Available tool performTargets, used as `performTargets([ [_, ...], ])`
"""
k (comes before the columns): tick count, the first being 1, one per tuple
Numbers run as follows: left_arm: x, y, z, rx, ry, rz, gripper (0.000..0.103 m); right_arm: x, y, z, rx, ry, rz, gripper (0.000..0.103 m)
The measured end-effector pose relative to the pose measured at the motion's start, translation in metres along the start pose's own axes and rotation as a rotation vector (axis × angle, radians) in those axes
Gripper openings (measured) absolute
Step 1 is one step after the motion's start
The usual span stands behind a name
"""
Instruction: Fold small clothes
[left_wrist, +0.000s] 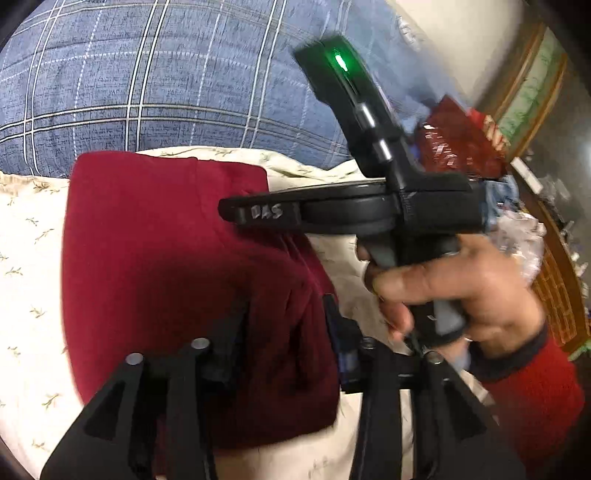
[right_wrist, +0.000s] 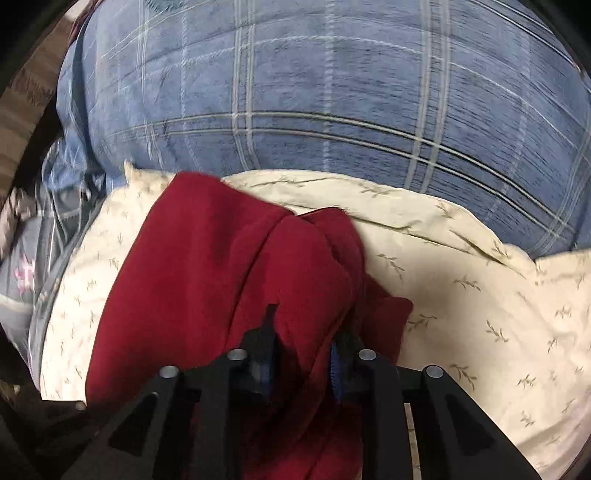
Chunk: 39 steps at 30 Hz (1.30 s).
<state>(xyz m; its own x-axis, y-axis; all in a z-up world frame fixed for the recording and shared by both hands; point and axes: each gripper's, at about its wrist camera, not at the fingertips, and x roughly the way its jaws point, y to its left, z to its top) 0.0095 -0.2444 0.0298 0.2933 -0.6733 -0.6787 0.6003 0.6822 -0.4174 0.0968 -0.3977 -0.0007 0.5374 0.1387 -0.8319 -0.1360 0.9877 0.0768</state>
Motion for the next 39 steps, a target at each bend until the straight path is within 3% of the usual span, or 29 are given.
performTargets([
  [1, -0.016, 0.002, -0.002, 0.014, -0.013, 0.006, 0.054, -0.007, -0.004, -0.001, 0.037, -0.010, 0.018, 0.035],
  [4, -0.060, 0.012, -0.013, 0.051, -0.086, 0.054, 0.064, -0.035, -0.008, -0.009, 0.112, -0.032, 0.071, 0.039],
  [6, -0.072, 0.023, -0.015, 0.066, -0.108, 0.127, 0.065, -0.057, -0.003, -0.019, 0.123, -0.070, 0.121, 0.051],
  [8, -0.076, 0.038, -0.019, 0.068, -0.110, 0.215, 0.065, -0.075, 0.004, -0.030, 0.147, -0.102, 0.173, 0.080],
  [9, -0.074, 0.047, -0.022, 0.050, -0.102, 0.240, 0.065, -0.078, 0.009, -0.036, 0.155, -0.092, 0.191, 0.081],
  [13, -0.063, 0.072, -0.033, -0.040, -0.073, 0.234, 0.065, -0.065, 0.025, -0.057, 0.138, -0.010, 0.136, 0.077],
  [16, -0.056, 0.068, -0.038, -0.026, -0.062, 0.246, 0.065, -0.055, 0.031, -0.064, 0.120, -0.007, 0.086, 0.031],
  [18, -0.049, 0.066, -0.036, -0.020, -0.054, 0.246, 0.065, -0.065, 0.035, -0.070, 0.085, -0.046, 0.054, 0.023],
  [21, -0.042, 0.064, -0.039, -0.008, -0.053, 0.233, 0.070, -0.082, 0.035, -0.081, 0.042, -0.091, 0.004, 0.021],
  [24, -0.038, 0.064, -0.044, -0.017, -0.034, 0.222, 0.074, -0.056, 0.032, -0.094, 0.026, -0.041, -0.086, 0.021],
  [28, -0.041, 0.061, -0.045, -0.007, -0.049, 0.251, 0.074, -0.073, 0.032, -0.093, 0.047, -0.088, -0.069, 0.024],
  [32, -0.041, 0.063, -0.044, -0.020, -0.053, 0.251, 0.074, -0.105, 0.041, -0.088, 0.068, -0.185, -0.113, 0.043],
  [35, -0.037, 0.061, -0.044, -0.015, -0.053, 0.256, 0.074, -0.110, 0.058, -0.084, 0.009, -0.221, -0.104, 0.044],
  [39, -0.037, 0.060, -0.043, -0.011, -0.054, 0.257, 0.074, -0.087, 0.073, -0.082, -0.052, -0.185, -0.112, 0.043],
])
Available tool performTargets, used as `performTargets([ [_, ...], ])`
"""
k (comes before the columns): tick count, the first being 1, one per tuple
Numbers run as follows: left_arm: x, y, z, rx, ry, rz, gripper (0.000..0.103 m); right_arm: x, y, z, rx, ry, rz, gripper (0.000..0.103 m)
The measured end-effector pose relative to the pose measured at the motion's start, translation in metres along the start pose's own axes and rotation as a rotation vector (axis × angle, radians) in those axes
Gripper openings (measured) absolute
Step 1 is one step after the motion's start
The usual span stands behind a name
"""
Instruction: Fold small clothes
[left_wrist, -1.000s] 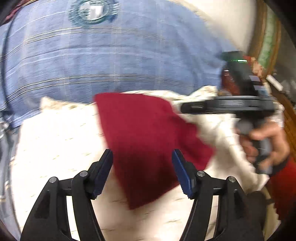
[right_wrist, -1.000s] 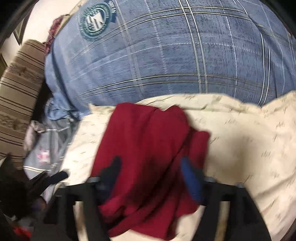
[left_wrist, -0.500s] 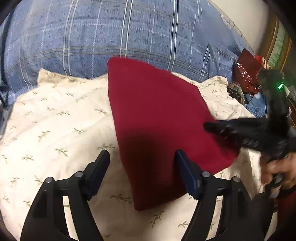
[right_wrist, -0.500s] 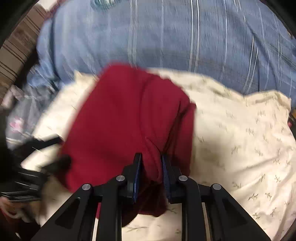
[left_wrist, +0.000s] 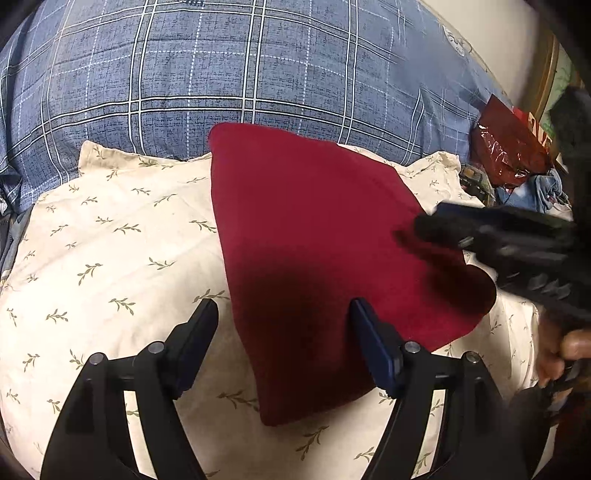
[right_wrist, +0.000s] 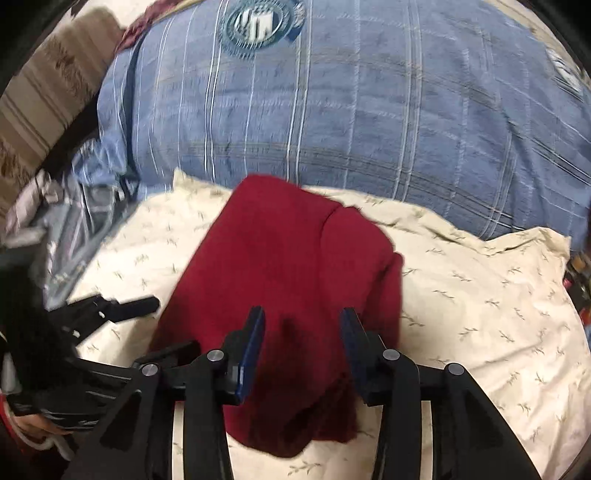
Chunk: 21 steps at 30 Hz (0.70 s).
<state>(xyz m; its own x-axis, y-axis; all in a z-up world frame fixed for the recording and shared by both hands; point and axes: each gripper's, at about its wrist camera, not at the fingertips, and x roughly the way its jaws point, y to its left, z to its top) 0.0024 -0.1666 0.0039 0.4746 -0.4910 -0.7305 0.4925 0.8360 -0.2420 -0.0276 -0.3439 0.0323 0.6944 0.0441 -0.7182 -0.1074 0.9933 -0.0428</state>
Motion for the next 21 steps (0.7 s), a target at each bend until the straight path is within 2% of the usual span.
performTargets([
  [3, 0.002, 0.001, 0.001, -0.005, 0.007, -0.004, 0.077, 0.027, -0.011, -0.006, 0.031, 0.054, -0.065, 0.047],
  [4, 0.004, 0.001, 0.001, -0.005, 0.013, -0.005, 0.077, 0.038, -0.021, -0.010, 0.068, 0.081, -0.051, 0.058],
  [5, 0.004, 0.001, 0.002, -0.006, 0.015, -0.004, 0.078, 0.043, -0.033, -0.013, 0.124, 0.076, -0.025, 0.064],
  [7, 0.004, 0.001, 0.002, -0.005, 0.014, -0.004, 0.079, 0.041, -0.041, -0.016, 0.164, 0.071, 0.013, 0.063],
  [12, 0.003, 0.002, 0.001, -0.011, 0.012, -0.003, 0.080, 0.014, -0.036, -0.018, 0.141, 0.037, -0.023, 0.062],
  [16, 0.003, 0.003, 0.001, -0.018, 0.014, -0.003, 0.082, -0.005, -0.026, -0.022, 0.119, -0.001, 0.033, 0.065],
  [21, 0.006, 0.002, 0.000, -0.014, 0.024, -0.002, 0.083, 0.028, -0.025, -0.036, 0.128, 0.069, 0.028, 0.066],
])
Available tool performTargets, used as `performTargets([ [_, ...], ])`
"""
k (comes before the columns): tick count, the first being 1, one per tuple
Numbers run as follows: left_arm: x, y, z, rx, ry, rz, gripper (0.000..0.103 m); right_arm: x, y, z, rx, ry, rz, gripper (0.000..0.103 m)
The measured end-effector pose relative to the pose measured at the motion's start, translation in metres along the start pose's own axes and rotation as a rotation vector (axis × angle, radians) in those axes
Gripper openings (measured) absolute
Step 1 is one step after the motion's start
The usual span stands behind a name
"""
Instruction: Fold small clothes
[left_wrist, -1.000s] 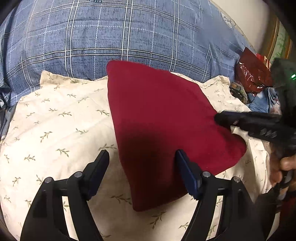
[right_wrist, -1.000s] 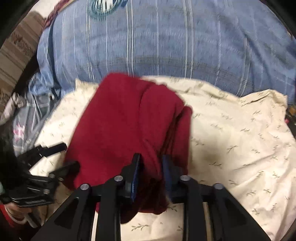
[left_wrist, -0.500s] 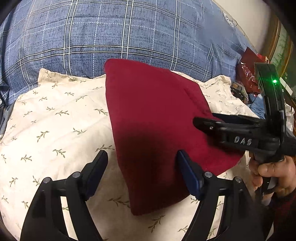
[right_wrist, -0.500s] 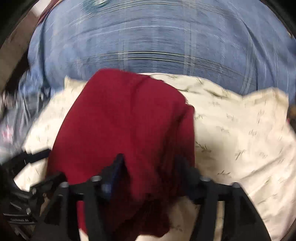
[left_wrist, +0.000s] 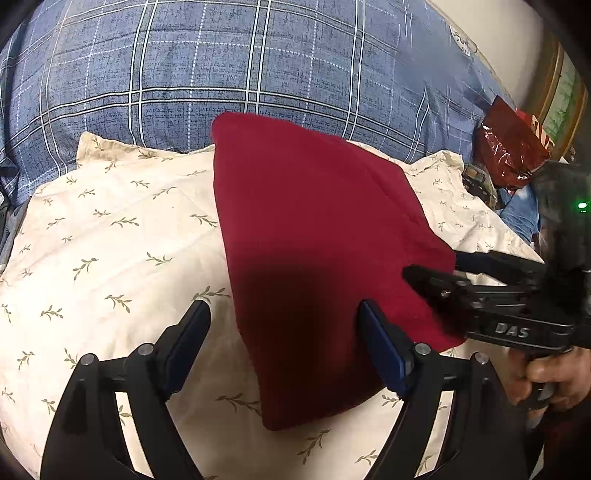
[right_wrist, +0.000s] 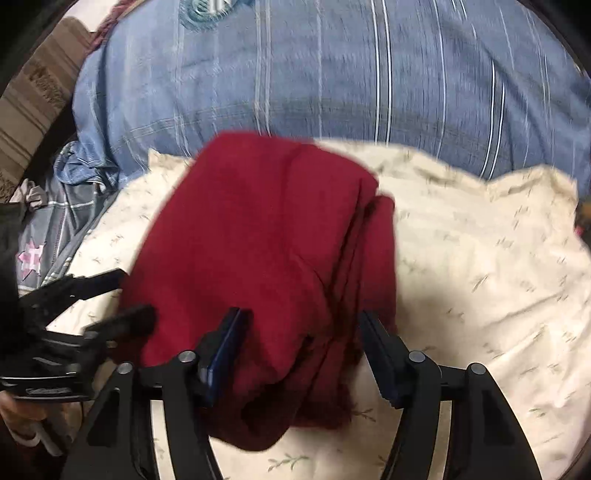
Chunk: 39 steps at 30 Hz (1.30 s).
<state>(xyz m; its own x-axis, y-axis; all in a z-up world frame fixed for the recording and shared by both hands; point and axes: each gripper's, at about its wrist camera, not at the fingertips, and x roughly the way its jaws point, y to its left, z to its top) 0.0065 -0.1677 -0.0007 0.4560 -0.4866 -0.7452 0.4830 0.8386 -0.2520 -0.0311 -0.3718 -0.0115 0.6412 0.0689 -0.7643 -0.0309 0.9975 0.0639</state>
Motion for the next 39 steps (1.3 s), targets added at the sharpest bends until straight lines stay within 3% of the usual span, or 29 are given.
performTargets([
  [6, -0.001, 0.007, 0.003, -0.029, 0.008, -0.033, 0.084, -0.010, -0.007, 0.003, 0.030, -0.024, 0.031, 0.071],
  [8, -0.003, 0.012, 0.007, -0.054, 0.012, -0.057, 0.084, -0.016, -0.015, 0.007, 0.067, -0.050, 0.054, 0.081],
  [12, -0.004, 0.026, 0.019, -0.113, 0.010, -0.086, 0.085, -0.011, -0.042, 0.018, 0.165, -0.075, 0.058, 0.088],
  [17, 0.013, 0.040, 0.033, -0.167, 0.023, -0.121, 0.085, 0.015, -0.065, 0.035, 0.266, -0.077, 0.184, 0.089],
  [21, 0.040, 0.043, 0.044, -0.214, 0.073, -0.221, 0.086, 0.038, -0.066, 0.042, 0.285, -0.058, 0.272, 0.089],
  [22, 0.049, 0.042, 0.046, -0.218, 0.094, -0.249, 0.086, 0.045, -0.065, 0.042, 0.292, -0.048, 0.287, 0.086],
  [23, 0.054, 0.040, 0.047, -0.218, 0.104, -0.267, 0.086, 0.049, -0.065, 0.042, 0.295, -0.042, 0.298, 0.074],
  [24, 0.058, 0.039, 0.048, -0.216, 0.107, -0.273, 0.086, 0.051, -0.063, 0.042, 0.292, -0.039, 0.307, 0.068],
  [26, 0.060, 0.036, 0.049, -0.211, 0.097, -0.264, 0.084, 0.049, -0.051, 0.043, 0.247, -0.048, 0.264, 0.057],
  [29, 0.047, 0.035, 0.051, -0.202, 0.098, -0.262, 0.063, 0.033, -0.043, 0.047, 0.214, -0.071, 0.248, 0.039],
  [31, 0.027, 0.035, 0.051, -0.193, 0.099, -0.283, 0.055, 0.016, -0.036, 0.050, 0.210, -0.084, 0.282, 0.037],
  [35, -0.022, 0.037, 0.037, -0.168, 0.077, -0.255, 0.055, -0.012, -0.010, 0.047, 0.185, -0.091, 0.356, 0.037],
  [39, -0.050, 0.054, 0.014, -0.221, 0.104, -0.194, 0.055, -0.014, 0.012, 0.037, 0.187, -0.053, 0.443, 0.042],
])
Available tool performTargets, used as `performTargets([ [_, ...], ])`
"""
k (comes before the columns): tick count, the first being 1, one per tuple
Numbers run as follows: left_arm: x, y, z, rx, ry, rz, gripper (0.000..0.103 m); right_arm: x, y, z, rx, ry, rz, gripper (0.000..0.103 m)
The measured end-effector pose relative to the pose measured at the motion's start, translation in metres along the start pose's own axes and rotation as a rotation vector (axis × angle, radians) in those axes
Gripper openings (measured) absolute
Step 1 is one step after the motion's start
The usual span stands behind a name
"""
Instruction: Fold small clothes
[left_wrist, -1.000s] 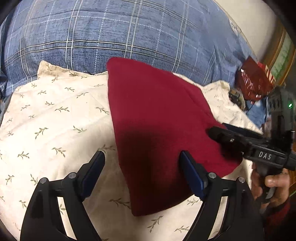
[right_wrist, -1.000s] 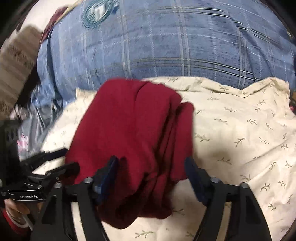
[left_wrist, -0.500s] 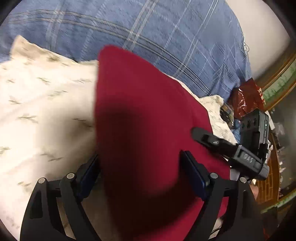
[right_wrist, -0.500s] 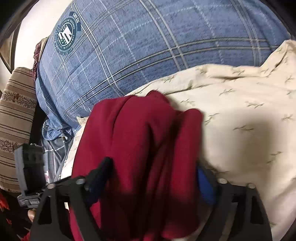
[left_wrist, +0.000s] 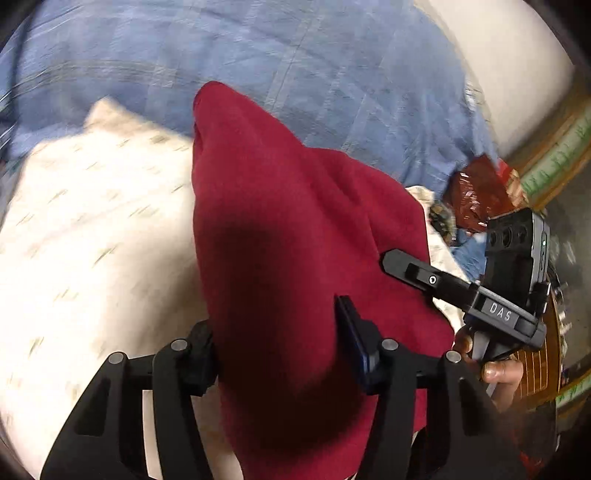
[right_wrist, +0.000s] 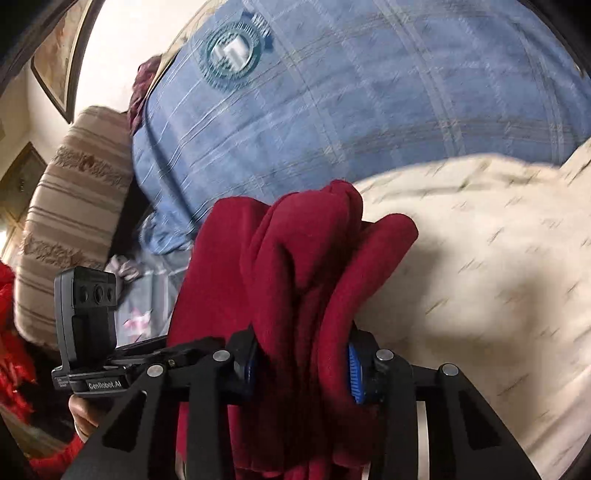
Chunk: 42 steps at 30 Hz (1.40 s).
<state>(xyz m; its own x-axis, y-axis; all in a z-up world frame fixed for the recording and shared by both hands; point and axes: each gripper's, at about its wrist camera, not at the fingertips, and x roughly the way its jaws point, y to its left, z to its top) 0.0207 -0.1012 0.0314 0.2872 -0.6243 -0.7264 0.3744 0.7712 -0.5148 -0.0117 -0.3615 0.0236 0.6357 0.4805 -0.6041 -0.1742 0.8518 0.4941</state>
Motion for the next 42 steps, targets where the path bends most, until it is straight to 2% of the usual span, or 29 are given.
performTargets([
  [1, -0.001, 0.005, -0.006, -0.012, 0.001, 0.022, 0.055, 0.009, 0.002, -0.006, -0.003, 0.020, -0.006, 0.049],
  [2, 0.003, 0.011, -0.012, -0.017, 0.006, 0.056, 0.055, 0.018, 0.001, -0.012, -0.009, 0.039, -0.042, 0.052],
  [4, 0.010, 0.023, -0.024, -0.026, 0.021, 0.126, 0.060, 0.034, 0.001, -0.022, -0.055, 0.088, -0.189, 0.055],
  [8, -0.006, 0.021, -0.030, 0.002, -0.067, 0.195, 0.067, 0.001, 0.019, -0.021, -0.094, -0.025, -0.231, 0.057],
  [10, -0.014, 0.017, -0.029, 0.023, -0.126, 0.244, 0.073, -0.013, 0.038, -0.015, -0.155, -0.087, -0.220, 0.052],
  [11, -0.015, 0.016, -0.027, 0.029, -0.141, 0.257, 0.074, -0.012, 0.046, -0.011, -0.194, -0.089, -0.218, 0.044],
  [15, 0.000, 0.016, -0.026, 0.058, -0.152, 0.314, 0.074, 0.025, 0.062, -0.005, -0.267, -0.015, -0.256, 0.032],
  [16, 0.003, 0.016, -0.026, 0.062, -0.154, 0.315, 0.075, 0.032, 0.058, -0.006, -0.271, -0.002, -0.279, 0.029],
  [19, 0.008, 0.018, -0.026, 0.073, -0.172, 0.321, 0.078, 0.065, 0.036, -0.007, -0.256, 0.062, -0.387, 0.029],
  [21, 0.007, 0.017, -0.027, 0.089, -0.178, 0.331, 0.078, 0.064, 0.026, -0.008, -0.240, 0.053, -0.380, 0.029],
  [23, 0.007, 0.011, -0.029, 0.109, -0.185, 0.347, 0.078, 0.051, 0.032, -0.008, -0.250, 0.046, -0.379, 0.030],
  [25, 0.007, 0.010, -0.031, 0.117, -0.190, 0.356, 0.078, 0.036, 0.043, -0.012, -0.260, 0.043, -0.357, 0.035],
  [28, 0.007, 0.009, -0.032, 0.115, -0.192, 0.359, 0.078, 0.009, 0.067, -0.033, -0.329, 0.034, -0.312, 0.034],
  [30, 0.006, 0.008, -0.033, 0.117, -0.197, 0.363, 0.078, -0.001, 0.077, -0.049, -0.364, 0.034, -0.310, 0.034],
  [31, 0.007, 0.008, -0.033, 0.120, -0.199, 0.366, 0.078, -0.003, 0.078, -0.061, -0.379, 0.045, -0.309, 0.030],
  [33, 0.007, 0.006, -0.035, 0.124, -0.206, 0.372, 0.079, 0.004, 0.072, -0.074, -0.402, 0.068, -0.369, 0.030],
  [34, 0.007, 0.006, -0.035, 0.127, -0.208, 0.371, 0.081, 0.015, 0.060, -0.083, -0.393, 0.103, -0.410, 0.032],
  [35, 0.008, 0.005, -0.036, 0.130, -0.210, 0.370, 0.081, 0.020, 0.052, -0.085, -0.372, 0.111, -0.406, 0.032],
  [38, 0.008, 0.001, -0.040, 0.140, -0.223, 0.395, 0.081, 0.010, 0.043, -0.086, -0.313, 0.058, -0.361, 0.040],
  [40, 0.005, -0.001, -0.041, 0.140, -0.224, 0.414, 0.081, -0.002, 0.048, -0.083, -0.301, 0.034, -0.337, 0.039],
  [42, 0.000, -0.004, -0.042, 0.149, -0.226, 0.422, 0.081, -0.009, 0.054, -0.079, -0.294, 0.016, -0.336, 0.043],
])
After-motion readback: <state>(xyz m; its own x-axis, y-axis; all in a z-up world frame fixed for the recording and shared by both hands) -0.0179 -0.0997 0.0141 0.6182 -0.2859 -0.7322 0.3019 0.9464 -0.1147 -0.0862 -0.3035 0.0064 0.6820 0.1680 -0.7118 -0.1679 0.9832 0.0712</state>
